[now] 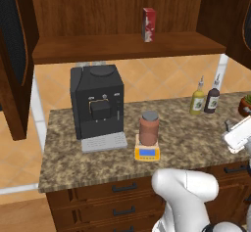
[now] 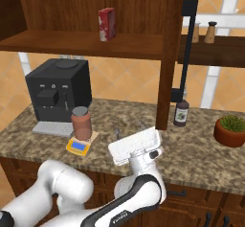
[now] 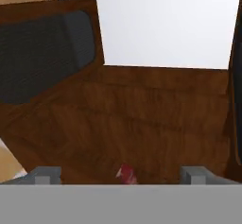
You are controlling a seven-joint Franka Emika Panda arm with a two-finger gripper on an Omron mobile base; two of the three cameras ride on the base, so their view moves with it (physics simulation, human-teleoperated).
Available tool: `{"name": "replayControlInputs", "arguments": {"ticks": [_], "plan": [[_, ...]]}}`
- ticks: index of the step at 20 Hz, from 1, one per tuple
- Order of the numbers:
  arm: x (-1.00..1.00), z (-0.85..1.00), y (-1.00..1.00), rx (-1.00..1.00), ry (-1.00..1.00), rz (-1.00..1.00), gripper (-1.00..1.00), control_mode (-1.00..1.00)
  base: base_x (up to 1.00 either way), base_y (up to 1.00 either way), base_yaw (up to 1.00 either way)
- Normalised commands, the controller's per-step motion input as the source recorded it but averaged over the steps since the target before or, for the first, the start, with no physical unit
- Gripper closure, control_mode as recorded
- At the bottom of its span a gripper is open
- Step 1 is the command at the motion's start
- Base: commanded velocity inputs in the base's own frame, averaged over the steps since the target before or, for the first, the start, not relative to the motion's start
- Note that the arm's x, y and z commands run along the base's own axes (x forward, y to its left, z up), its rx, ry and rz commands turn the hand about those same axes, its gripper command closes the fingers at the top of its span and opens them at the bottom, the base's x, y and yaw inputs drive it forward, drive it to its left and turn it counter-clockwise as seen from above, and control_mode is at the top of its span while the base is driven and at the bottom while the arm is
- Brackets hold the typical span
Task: Pick the honey bottle and place it on the digital scale for weighing, and close the cabinet.
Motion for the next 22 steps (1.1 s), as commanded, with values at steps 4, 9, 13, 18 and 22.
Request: {"name": "replayControlInputs", "arguments": {"ticks": [4, 9, 13, 18, 22], "plan": [[-0.05, 0.03, -0.99, 0.22, -0.08, -0.05, -1.00, -1.00, 0.00, 0.00, 0.00], [0.04, 0.01, -0.88, 0.17, 0.02, -0.01, -1.00, -1.00, 0.00, 0.00, 0.00], [0.08, 0.00, -0.83, 0.13, 0.08, 0.00, -1.00, -1.00, 0.00, 0.00, 0.00], [0.16, 0.08, -0.74, 0.13, 0.07, 0.00, -1.00, -1.00, 0.00, 0.00, 0.00], [0.03, 0.22, -0.54, 0.11, 0.07, 0.01, -1.00, -1.00, 0.00, 0.00, 0.00]]}}
